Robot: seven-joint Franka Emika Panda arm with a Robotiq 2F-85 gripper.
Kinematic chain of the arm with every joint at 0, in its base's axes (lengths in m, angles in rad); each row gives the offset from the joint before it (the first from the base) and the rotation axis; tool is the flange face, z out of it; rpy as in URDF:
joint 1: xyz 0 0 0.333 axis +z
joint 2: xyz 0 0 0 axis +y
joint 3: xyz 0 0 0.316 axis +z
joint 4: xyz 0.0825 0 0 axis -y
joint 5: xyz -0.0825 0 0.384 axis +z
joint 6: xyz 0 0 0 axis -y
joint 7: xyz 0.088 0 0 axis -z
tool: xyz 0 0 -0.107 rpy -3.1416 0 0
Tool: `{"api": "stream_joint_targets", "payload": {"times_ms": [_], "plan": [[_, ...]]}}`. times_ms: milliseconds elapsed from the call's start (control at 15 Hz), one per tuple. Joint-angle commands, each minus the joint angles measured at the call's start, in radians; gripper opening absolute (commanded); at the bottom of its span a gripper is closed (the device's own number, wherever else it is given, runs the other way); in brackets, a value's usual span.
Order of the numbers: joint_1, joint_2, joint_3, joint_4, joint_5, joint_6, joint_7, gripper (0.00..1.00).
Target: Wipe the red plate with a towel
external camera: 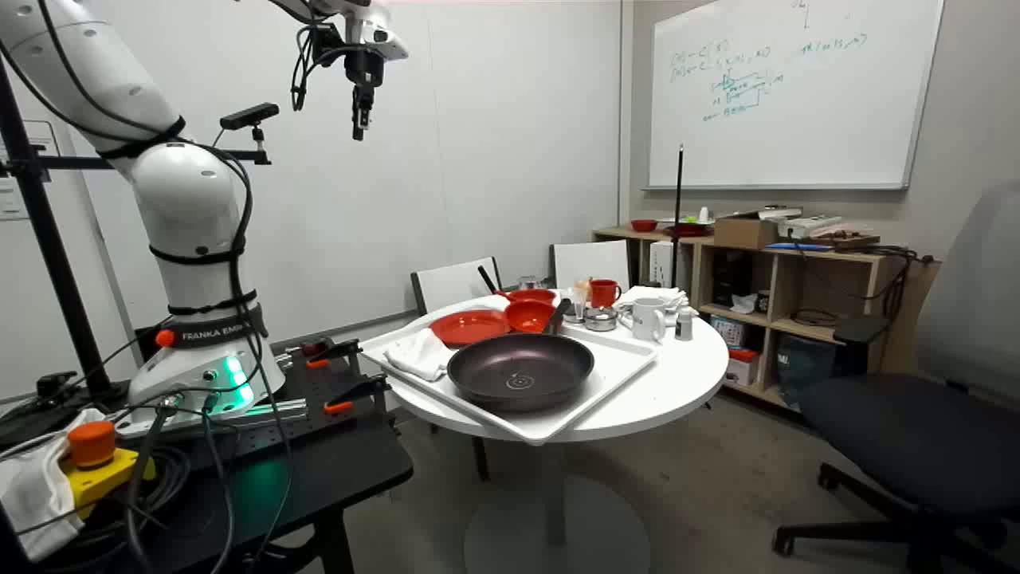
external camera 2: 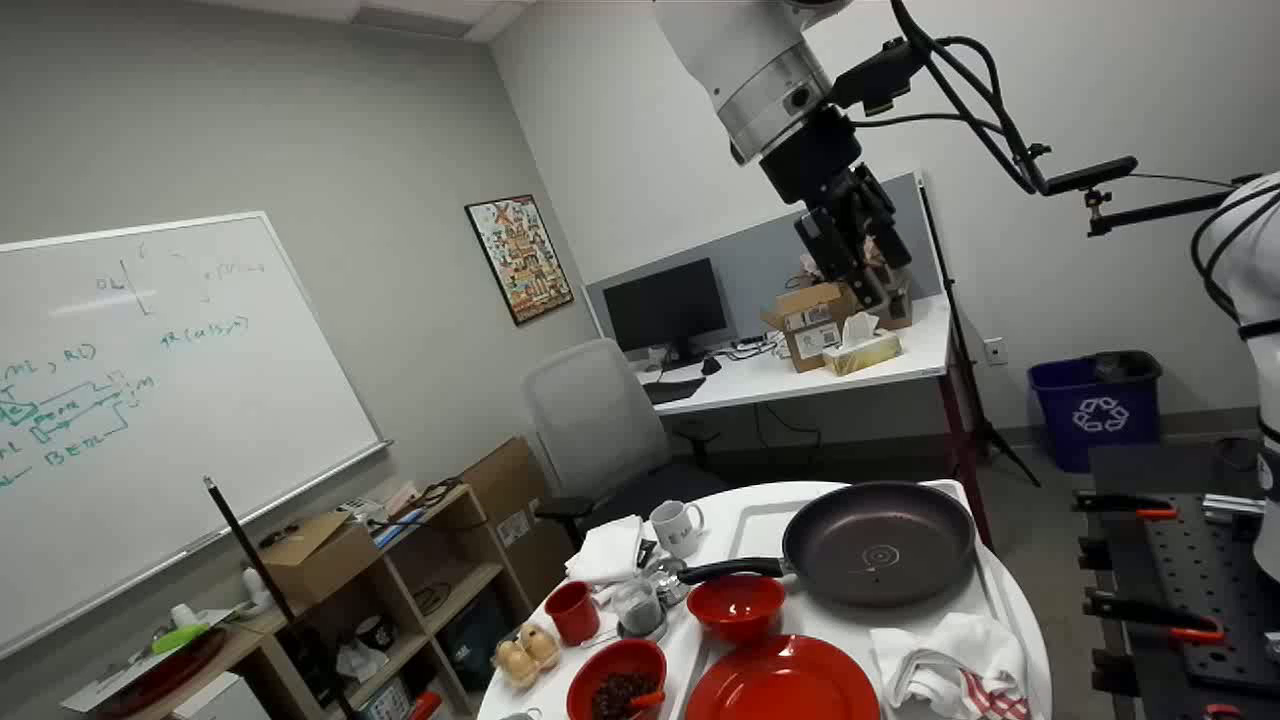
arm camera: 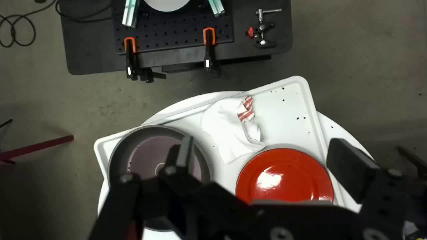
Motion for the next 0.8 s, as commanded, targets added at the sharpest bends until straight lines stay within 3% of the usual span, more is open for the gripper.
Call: {"api": "stream_joint_targets", "payload": {"times_ms": [0, 467, 733], "plan": [[0.019, 0.005, -0.015, 0.003, -0.006, -0.002, 0.007, 1.0], [0.013, 0.015, -0.025, 0.002, -0.01, 0.003, -0.001, 1.0], [-0.003, 0.066, -0.081, -0.016, -0.015, 0.015, -0.057, 1.0]]}}
